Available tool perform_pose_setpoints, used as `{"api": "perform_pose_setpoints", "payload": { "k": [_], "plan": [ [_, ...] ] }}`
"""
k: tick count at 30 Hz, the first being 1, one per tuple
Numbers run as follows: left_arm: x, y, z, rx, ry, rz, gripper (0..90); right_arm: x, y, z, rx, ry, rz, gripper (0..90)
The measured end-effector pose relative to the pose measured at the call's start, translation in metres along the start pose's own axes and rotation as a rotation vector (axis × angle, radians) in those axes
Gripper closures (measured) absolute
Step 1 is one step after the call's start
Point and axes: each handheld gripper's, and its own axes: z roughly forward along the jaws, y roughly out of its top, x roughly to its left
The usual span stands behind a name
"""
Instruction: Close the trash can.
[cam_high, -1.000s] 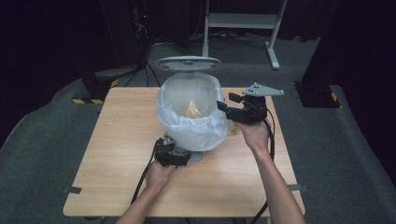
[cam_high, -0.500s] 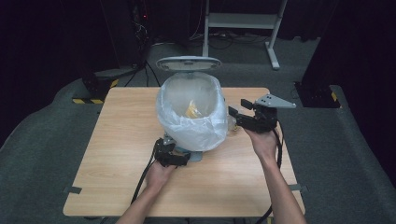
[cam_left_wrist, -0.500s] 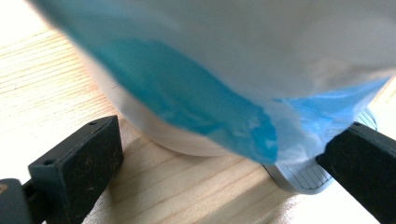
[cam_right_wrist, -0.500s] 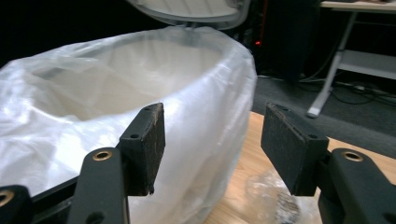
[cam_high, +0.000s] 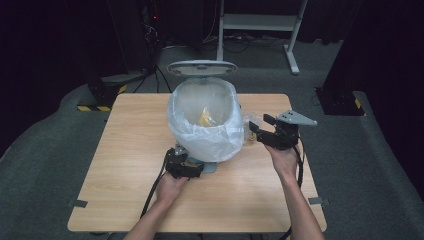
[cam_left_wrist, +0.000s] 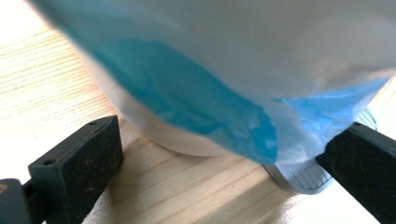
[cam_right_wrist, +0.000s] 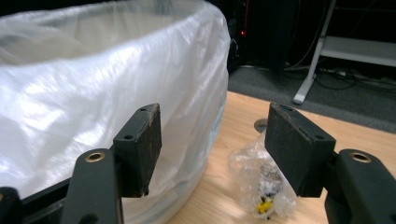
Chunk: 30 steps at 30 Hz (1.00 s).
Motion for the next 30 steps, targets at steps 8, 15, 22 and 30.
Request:
{"api": "perform_pose_setpoints", "payload": {
  "k": [8,15,22,30],
  "plan": [
    [0.0,0.0,0.0,0.001,0.0,0.001,0.6,-0.005,-0.013,0.008,0.014,-0.018,0.018,34.5],
    [0.0,0.0,0.0,0.001,0.0,0.0,0.6,-0.007,-0.02,0.017,0.045,-0.026,0.022,33.3],
    [0.0,0.0,0.0,0.0,0.0,0.0,0.6,-0.011,-0.031,0.027,0.076,-0.038,0.032,32.5],
    [0.0,0.0,0.0,0.001,0.0,0.001,0.6,-0.017,-0.041,0.039,0.098,-0.029,0.031,31.9]
  ]
}}
